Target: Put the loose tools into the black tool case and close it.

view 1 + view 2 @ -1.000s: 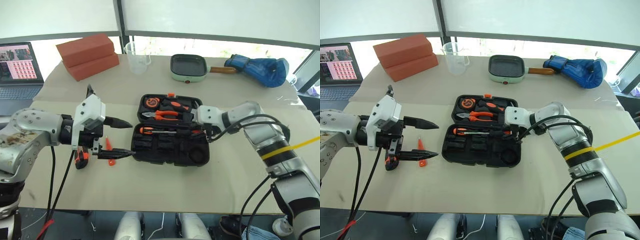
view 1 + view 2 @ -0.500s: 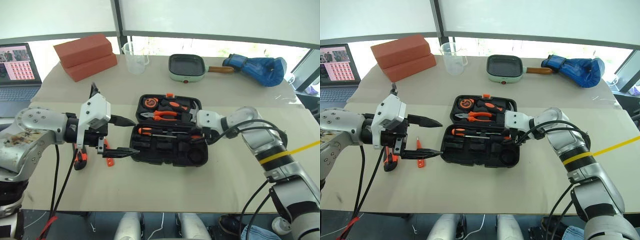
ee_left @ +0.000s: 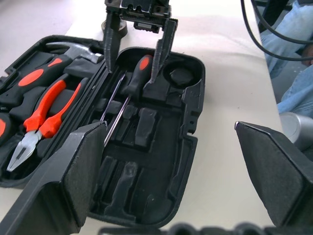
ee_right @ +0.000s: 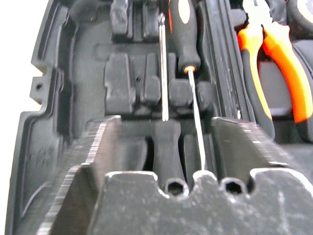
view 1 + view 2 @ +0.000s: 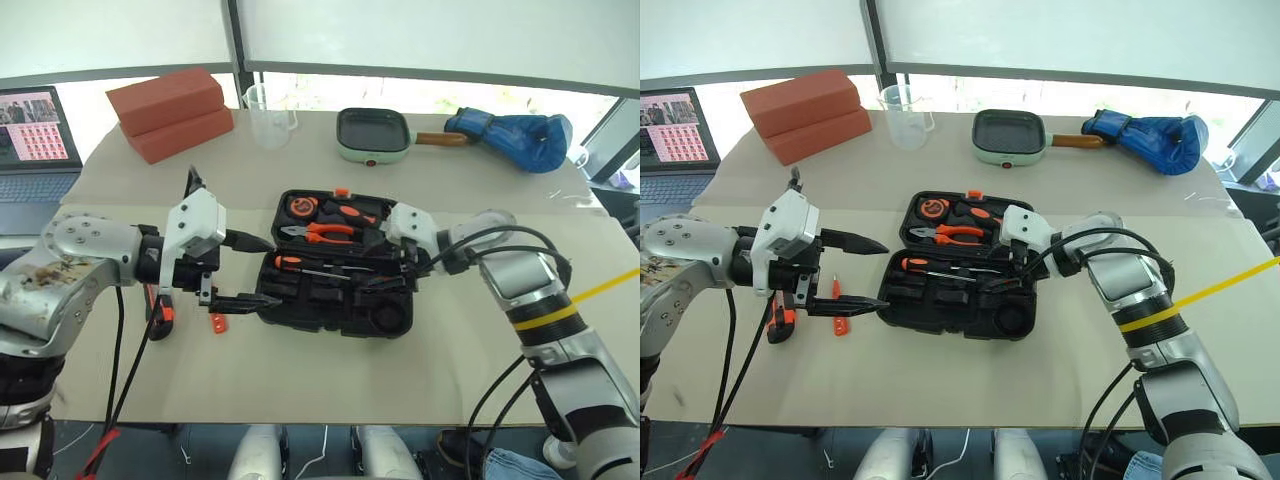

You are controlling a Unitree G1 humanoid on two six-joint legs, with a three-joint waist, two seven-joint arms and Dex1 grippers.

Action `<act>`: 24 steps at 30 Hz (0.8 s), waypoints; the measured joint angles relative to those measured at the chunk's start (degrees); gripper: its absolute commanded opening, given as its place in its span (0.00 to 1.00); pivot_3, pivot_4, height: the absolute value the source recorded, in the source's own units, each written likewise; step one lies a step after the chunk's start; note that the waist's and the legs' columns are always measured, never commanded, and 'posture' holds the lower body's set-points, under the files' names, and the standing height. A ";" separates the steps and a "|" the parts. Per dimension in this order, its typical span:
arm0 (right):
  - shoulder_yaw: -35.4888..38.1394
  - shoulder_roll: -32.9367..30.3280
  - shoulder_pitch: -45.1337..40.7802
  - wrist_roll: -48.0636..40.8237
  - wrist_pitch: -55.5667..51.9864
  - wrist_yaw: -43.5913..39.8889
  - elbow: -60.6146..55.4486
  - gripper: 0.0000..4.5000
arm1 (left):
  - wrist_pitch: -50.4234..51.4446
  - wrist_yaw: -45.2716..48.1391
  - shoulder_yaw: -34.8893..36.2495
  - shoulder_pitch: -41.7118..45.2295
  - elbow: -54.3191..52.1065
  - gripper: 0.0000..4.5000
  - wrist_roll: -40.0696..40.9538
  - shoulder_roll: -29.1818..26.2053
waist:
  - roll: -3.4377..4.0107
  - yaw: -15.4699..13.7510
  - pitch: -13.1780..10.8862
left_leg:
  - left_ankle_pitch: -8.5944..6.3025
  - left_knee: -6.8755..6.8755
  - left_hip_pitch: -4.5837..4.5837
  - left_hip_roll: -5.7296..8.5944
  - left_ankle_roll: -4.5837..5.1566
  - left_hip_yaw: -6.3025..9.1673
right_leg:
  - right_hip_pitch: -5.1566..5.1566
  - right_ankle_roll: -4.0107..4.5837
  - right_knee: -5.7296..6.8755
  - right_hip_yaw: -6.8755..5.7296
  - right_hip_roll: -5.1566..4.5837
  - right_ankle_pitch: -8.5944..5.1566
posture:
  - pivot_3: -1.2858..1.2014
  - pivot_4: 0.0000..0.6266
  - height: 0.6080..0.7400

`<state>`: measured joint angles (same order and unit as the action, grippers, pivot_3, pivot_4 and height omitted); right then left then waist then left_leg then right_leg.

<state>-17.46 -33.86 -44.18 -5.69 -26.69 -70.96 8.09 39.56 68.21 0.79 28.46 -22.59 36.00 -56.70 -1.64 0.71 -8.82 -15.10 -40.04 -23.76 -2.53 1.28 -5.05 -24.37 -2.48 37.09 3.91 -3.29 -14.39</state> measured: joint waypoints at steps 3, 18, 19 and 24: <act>-0.06 1.69 0.67 -0.13 -1.21 1.36 0.14 0.30 | -0.68 0.15 -0.53 0.17 0.14 1.00 -0.22 0.22 | 0.00 -0.06 0.00 | 0.00 0.00 -0.01 0.01 0.00 0.00 | -0.01 0.00 0.00 0.00 0.00 0.00 | 0.52 0.24 1.00; -0.38 2.91 2.67 0.14 0.75 2.88 1.74 0.01 | -0.76 1.15 -1.83 1.22 0.93 1.00 -1.90 0.63 | 0.00 0.01 0.00 | 0.00 0.01 0.01 0.00 0.00 0.01 | 0.01 0.00 0.00 0.00 0.01 0.00 | 0.52 0.24 1.00; -0.71 3.29 2.66 0.35 1.28 2.94 1.95 0.01 | -0.76 1.17 -1.93 1.23 0.93 1.00 -1.90 0.80 | 0.00 0.01 0.00 | 0.00 0.01 0.02 0.00 0.00 0.01 | 0.01 0.00 0.01 0.00 0.01 0.00 | 0.52 0.24 1.00; -2.88 4.34 2.50 2.42 3.84 3.09 2.65 0.01 | -0.84 1.22 -2.01 1.82 1.05 1.00 -2.18 1.25 | 0.00 0.05 0.01 | 0.00 0.02 0.15 -0.01 0.00 0.01 | 0.12 0.00 0.01 0.00 0.02 0.00 | 0.52 0.24 1.00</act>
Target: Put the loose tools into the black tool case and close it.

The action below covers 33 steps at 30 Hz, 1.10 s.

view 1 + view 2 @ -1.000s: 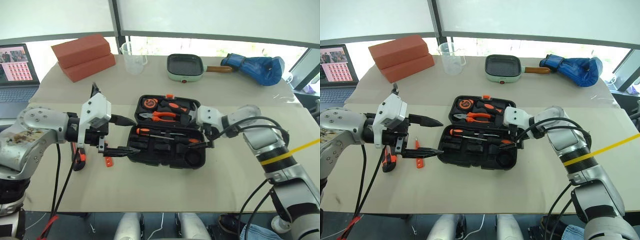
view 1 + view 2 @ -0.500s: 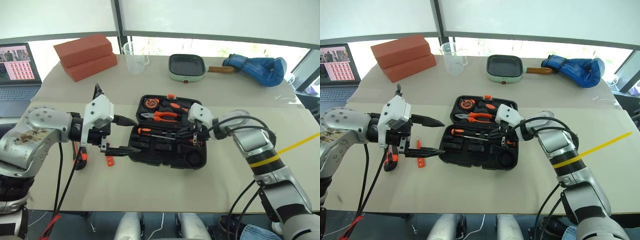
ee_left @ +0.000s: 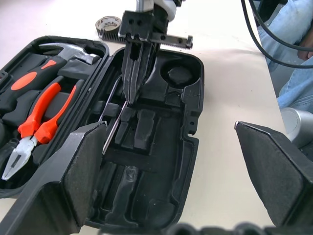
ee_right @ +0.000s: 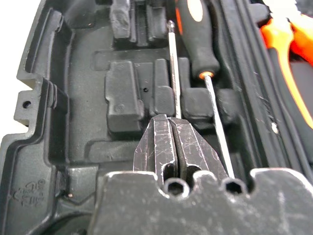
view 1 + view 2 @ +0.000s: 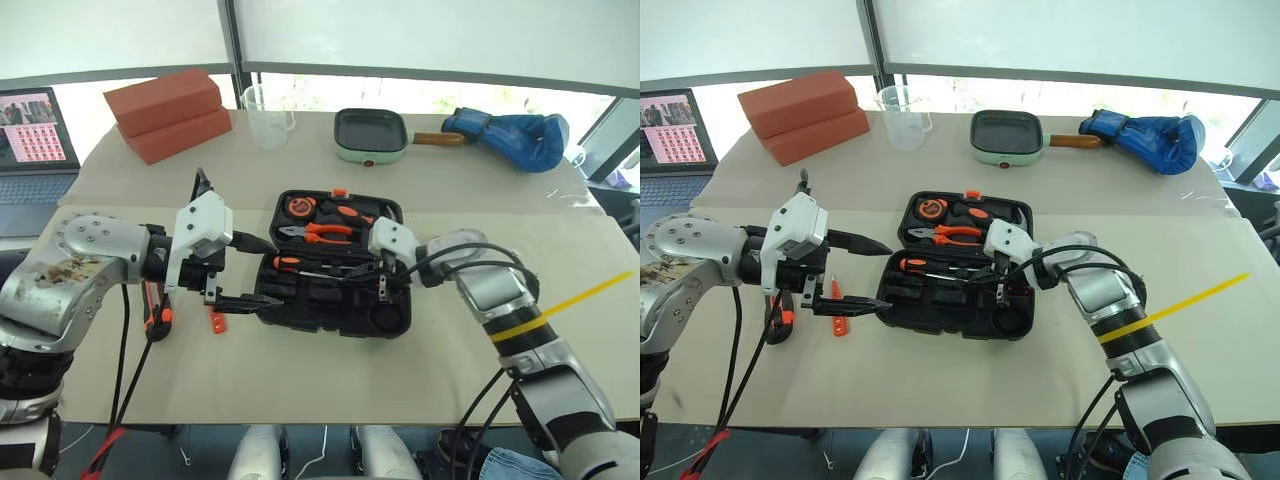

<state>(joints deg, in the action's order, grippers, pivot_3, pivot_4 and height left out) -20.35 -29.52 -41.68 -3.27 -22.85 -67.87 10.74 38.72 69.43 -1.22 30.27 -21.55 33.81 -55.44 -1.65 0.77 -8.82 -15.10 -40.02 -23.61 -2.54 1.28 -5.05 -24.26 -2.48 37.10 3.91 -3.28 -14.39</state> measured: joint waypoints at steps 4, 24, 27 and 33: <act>-0.93 0.44 -0.76 1.13 1.65 0.41 1.25 0.01 | -0.67 0.01 -0.27 0.21 0.16 1.00 -0.42 0.86 | -0.04 0.05 0.02 | 0.00 0.01 0.20 -0.01 -0.01 -0.02 | 0.16 0.01 0.01 0.00 0.00 0.00 | 0.52 0.24 1.00; 24.27 -15.09 4.99 -32.54 -24.14 -7.01 -29.56 0.86 | 10.70 -14.73 32.10 -41.17 -10.33 1.00 -1.01 2.22 | -0.09 0.18 -0.02 | -0.06 0.32 0.19 -0.22 0.02 0.26 | -0.02 0.09 -0.16 -0.02 -0.17 -0.02 | 0.52 0.24 1.00; 25.55 -17.61 6.74 -36.09 -25.36 -7.72 -31.21 1.00 | 11.98 -15.23 38.51 -47.59 -12.01 1.00 -1.53 3.41 | -0.12 -0.20 -0.04 | -0.06 0.30 0.28 -0.20 0.00 0.26 | 0.06 0.11 -0.11 -0.06 -0.19 -0.04 | 0.52 0.24 1.00; 25.60 -18.91 8.23 -39.62 -25.19 -7.73 -33.93 1.00 | 20.62 -20.12 39.47 -43.01 -16.29 1.00 2.44 0.40 | -0.20 -1.07 -0.04 | -0.03 0.25 0.40 -0.18 -0.03 0.26 | 0.16 0.14 -0.07 -0.06 -0.18 -0.01 | 0.52 0.24 1.00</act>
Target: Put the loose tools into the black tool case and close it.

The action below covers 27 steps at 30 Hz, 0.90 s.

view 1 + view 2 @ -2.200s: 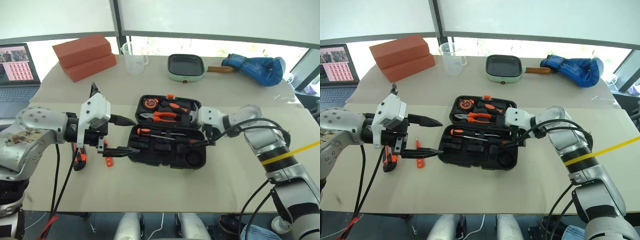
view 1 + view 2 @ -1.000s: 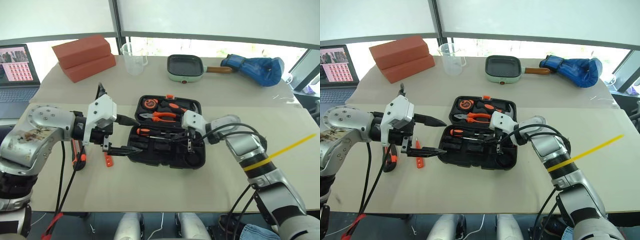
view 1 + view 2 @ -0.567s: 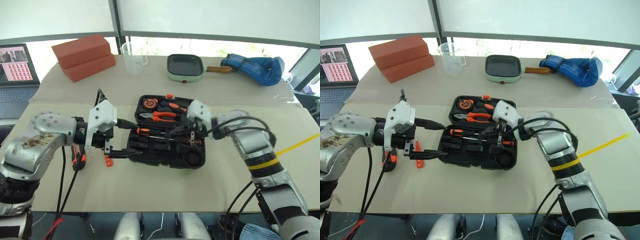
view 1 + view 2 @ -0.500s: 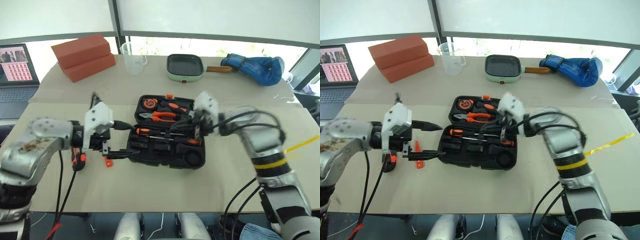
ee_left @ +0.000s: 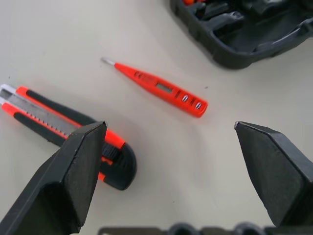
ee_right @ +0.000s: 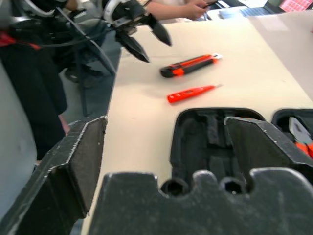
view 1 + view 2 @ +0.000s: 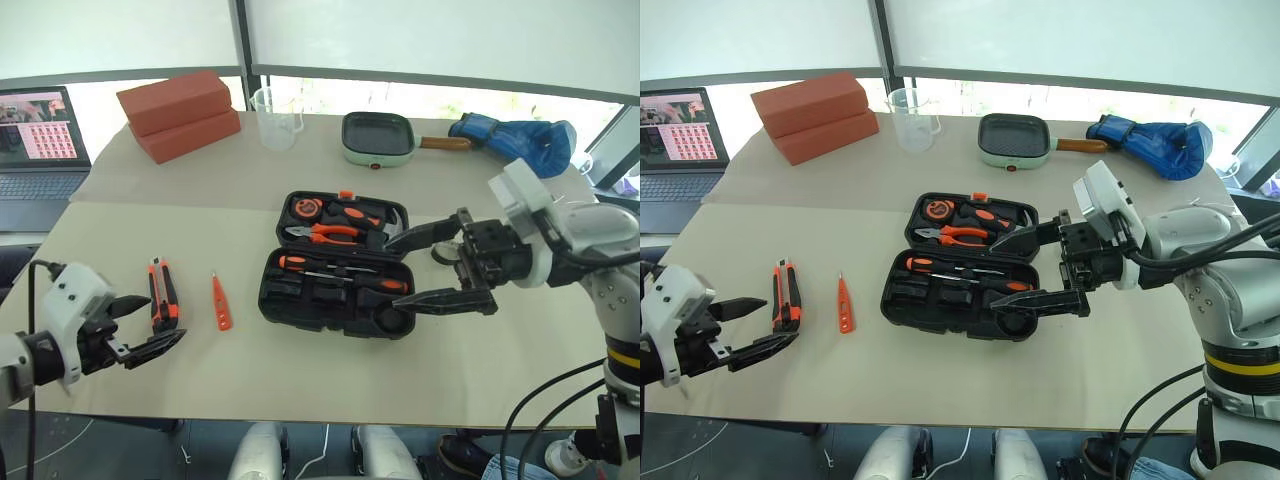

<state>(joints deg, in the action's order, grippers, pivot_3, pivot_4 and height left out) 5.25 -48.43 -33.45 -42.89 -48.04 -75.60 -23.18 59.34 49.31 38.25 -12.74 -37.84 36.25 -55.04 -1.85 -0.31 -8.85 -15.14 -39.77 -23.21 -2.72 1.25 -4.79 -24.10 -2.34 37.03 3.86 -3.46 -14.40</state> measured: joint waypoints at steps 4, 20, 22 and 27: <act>-0.03 1.16 0.59 -0.14 1.23 3.24 -0.58 1.00 | 18.95 -9.20 -7.32 20.80 2.49 1.00 4.78 1.43 | -0.06 -0.29 -0.02 | 0.03 -0.02 -0.05 0.11 -0.02 0.08 | -0.04 0.02 0.08 0.00 0.09 0.03 | 0.52 0.24 1.00; 0.37 5.52 8.81 -3.41 2.36 15.74 -8.63 1.00 | 32.96 -43.98 -37.67 51.47 33.79 1.00 31.86 -3.33 | -0.25 1.02 -0.08 | 0.02 0.03 -0.17 0.08 -0.02 0.16 | -0.18 -0.02 0.08 0.06 -0.02 0.05 | 0.52 0.24 1.00; 0.34 6.14 9.87 -3.41 2.76 17.06 -9.49 1.00 | 32.97 -48.55 -40.69 52.84 36.05 1.00 38.63 -3.31 | -0.26 0.95 -0.09 | 0.02 0.02 -0.19 0.08 -0.03 0.18 | -0.18 -0.02 0.09 0.06 -0.02 0.05 | 0.52 0.24 1.00; 0.30 6.35 10.52 -3.53 3.10 19.23 -10.77 1.00 | 32.97 -60.33 -46.51 53.64 40.11 1.00 50.51 -2.60 | -0.26 0.97 -0.09 | 0.03 0.02 -0.17 0.10 -0.05 0.18 | -0.18 -0.02 0.11 0.06 -0.01 0.05 | 0.52 0.24 1.00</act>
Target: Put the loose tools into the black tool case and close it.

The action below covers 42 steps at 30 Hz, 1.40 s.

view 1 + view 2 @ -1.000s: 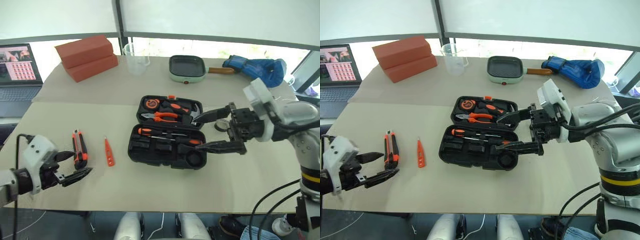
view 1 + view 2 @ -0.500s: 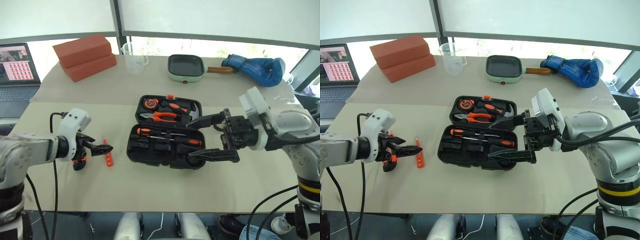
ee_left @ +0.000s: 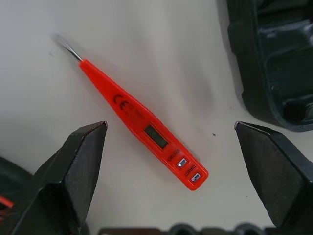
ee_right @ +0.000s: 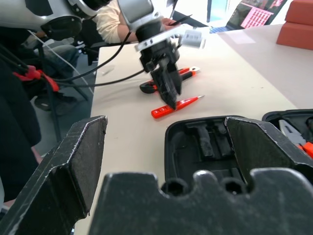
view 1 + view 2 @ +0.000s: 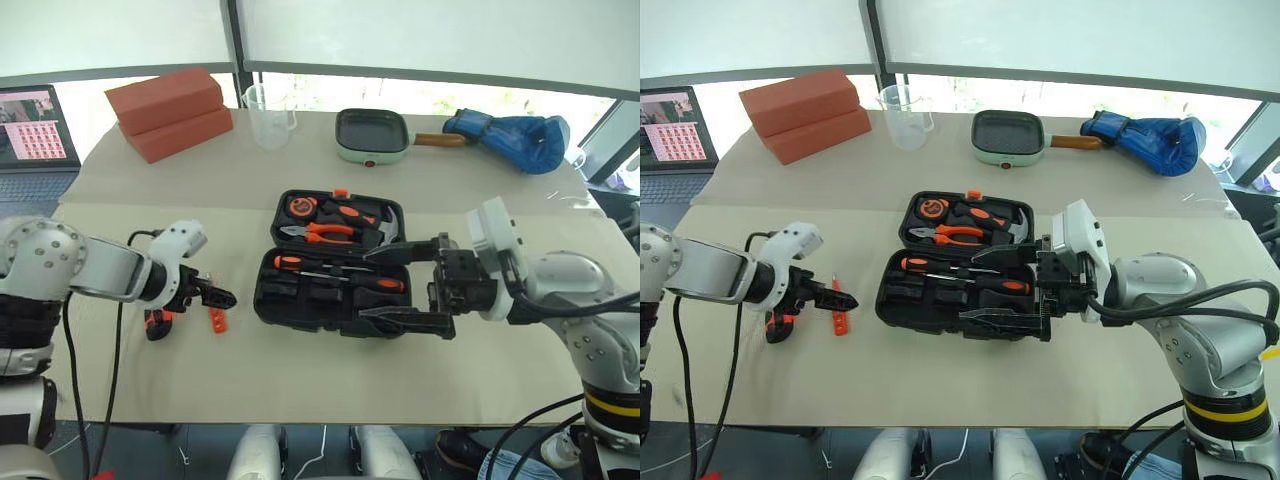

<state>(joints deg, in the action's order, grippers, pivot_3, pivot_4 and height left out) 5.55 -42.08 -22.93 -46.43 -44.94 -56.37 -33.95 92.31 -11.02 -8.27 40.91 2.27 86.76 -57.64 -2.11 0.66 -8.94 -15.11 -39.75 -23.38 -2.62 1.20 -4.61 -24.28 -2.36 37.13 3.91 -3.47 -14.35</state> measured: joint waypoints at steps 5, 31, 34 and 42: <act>0.00 0.14 0.87 -0.68 0.24 1.50 -0.47 1.00 | -0.59 -10.60 -1.78 1.31 3.16 1.00 8.59 1.35 | 0.00 -0.06 0.00 | 0.01 -0.03 0.04 0.10 -0.01 0.00 | 0.06 0.00 -0.01 0.00 -0.03 0.00 | 0.52 0.24 1.00; 0.06 -3.13 3.40 -2.12 2.07 2.27 -3.83 1.00 | -10.74 -28.80 -10.05 3.35 10.56 0.09 26.02 1.53 | 0.08 -1.45 0.06 | 0.06 -0.03 0.18 0.32 -0.07 0.01 | 0.24 -0.06 -0.06 0.01 -0.09 0.00 | 0.52 0.24 1.00; 0.18 -4.84 3.90 -2.32 2.04 1.92 -3.83 1.00 | -7.73 -23.05 -9.81 4.65 10.87 0.09 19.65 1.51 | 0.07 -1.36 0.07 | 0.08 -0.02 0.16 0.37 -0.09 -0.15 | 0.24 -0.06 -0.07 0.00 -0.06 -0.01 | 0.52 0.24 1.00; 1.61 -6.34 4.89 -2.24 2.14 1.76 -3.78 1.00 | -0.91 -5.84 -6.89 7.55 13.78 0.20 1.05 3.36 | 0.08 -0.79 0.08 | 0.19 0.07 0.20 0.34 -0.26 -0.25 | 0.22 0.01 -0.03 -0.02 0.03 -0.04 | 0.52 0.24 1.00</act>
<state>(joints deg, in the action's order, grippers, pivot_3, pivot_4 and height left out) 7.17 -48.42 -18.04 -48.67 -42.81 -54.62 -37.73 91.40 -16.86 -15.16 48.46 16.05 87.81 -54.28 -2.03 -0.13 -8.86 -14.92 -39.68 -23.18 -2.28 0.94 -4.86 -24.05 -2.36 37.10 3.90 -3.44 -14.39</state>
